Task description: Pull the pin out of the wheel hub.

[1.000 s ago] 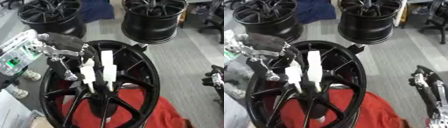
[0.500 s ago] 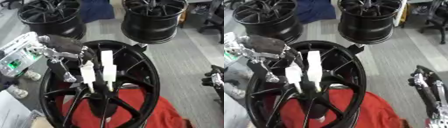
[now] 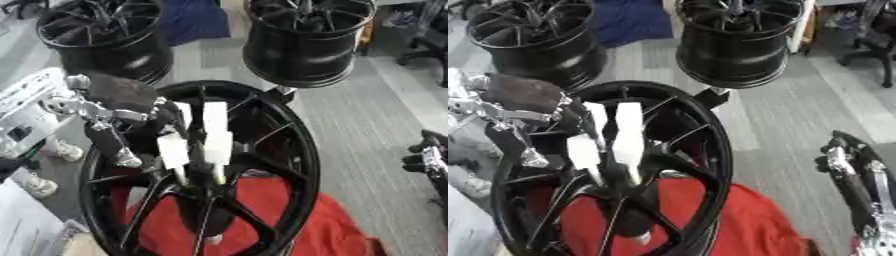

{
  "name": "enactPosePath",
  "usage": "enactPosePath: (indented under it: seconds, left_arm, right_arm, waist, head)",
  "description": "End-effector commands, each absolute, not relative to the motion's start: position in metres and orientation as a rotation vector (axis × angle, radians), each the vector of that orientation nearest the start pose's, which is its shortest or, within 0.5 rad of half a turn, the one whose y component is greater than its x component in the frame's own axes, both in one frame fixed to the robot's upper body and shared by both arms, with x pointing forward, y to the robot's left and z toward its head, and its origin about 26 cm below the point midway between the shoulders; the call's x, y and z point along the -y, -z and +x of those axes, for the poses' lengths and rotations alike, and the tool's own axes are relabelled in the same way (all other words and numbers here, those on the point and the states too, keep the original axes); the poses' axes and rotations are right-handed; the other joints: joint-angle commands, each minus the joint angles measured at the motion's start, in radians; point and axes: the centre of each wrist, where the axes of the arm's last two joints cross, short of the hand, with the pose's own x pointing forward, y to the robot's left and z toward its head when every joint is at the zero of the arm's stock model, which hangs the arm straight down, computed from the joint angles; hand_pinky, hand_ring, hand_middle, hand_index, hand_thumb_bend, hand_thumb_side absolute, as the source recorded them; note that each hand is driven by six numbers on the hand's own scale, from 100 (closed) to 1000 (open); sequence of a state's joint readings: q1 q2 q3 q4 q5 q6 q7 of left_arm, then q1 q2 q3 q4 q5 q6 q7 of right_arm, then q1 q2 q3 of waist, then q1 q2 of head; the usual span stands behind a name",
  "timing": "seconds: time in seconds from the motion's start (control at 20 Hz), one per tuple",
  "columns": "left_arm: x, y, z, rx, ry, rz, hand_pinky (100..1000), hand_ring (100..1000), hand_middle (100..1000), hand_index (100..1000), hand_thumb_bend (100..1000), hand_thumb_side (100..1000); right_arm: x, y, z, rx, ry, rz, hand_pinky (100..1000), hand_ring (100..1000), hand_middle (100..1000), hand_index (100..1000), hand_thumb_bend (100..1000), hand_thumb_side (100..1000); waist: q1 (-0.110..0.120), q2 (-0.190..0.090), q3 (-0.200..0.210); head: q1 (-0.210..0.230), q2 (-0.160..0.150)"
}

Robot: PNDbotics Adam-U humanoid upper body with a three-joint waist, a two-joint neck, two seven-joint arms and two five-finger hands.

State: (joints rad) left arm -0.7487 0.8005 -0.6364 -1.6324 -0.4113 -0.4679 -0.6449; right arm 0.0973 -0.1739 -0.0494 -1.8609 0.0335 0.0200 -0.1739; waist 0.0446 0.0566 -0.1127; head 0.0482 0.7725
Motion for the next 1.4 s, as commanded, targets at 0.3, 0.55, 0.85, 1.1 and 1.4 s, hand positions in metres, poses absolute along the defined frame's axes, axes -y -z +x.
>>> enactPosePath:
  seconds: [0.3, 0.55, 0.85, 1.1, 1.4]
  left_arm:
    - [-0.2345, -0.2225, 0.3689, -1.311, -2.909, -0.231, 641, 586, 722, 845, 274, 199]
    - [-0.2325, -0.2245, 0.3703, -1.342, -2.899, -0.224, 633, 576, 706, 835, 239, 199]
    - [-0.2327, -0.2233, 0.3725, -1.352, -2.904, -0.223, 630, 572, 696, 827, 228, 199]
    - [-0.2319, -0.2206, 0.3743, -1.340, -2.906, -0.220, 629, 570, 687, 822, 231, 198]
    - [-0.2303, -0.2177, 0.3758, -1.324, -2.904, -0.215, 632, 575, 693, 825, 237, 201]
  right_arm:
    - [0.2959, -0.0596, 0.2499, 1.781, -0.006, -0.360, 582, 572, 572, 797, 100, 576]
    - [0.2959, -0.0597, 0.2501, 1.781, -0.004, -0.360, 582, 572, 571, 797, 100, 577]
    - [0.2957, -0.0600, 0.2503, 1.782, -0.003, -0.359, 582, 572, 572, 797, 100, 577]
    - [0.2953, -0.0604, 0.2508, 1.784, -0.004, -0.356, 582, 572, 572, 797, 100, 577]
    - [0.2949, -0.0608, 0.2511, 1.786, -0.005, -0.353, 582, 572, 572, 797, 100, 578]
  waist:
    - [-0.001, -0.005, -0.003]
    - [-0.001, -0.004, -0.004]
    - [-0.002, -0.002, -0.006]
    - [-0.003, 0.001, -0.009]
    - [-0.003, 0.003, -0.011]
  head:
    - [-0.005, -0.002]
    - [-0.006, -0.002]
    - [-0.006, -0.002]
    - [-0.005, -0.002]
    - [-0.006, -0.002]
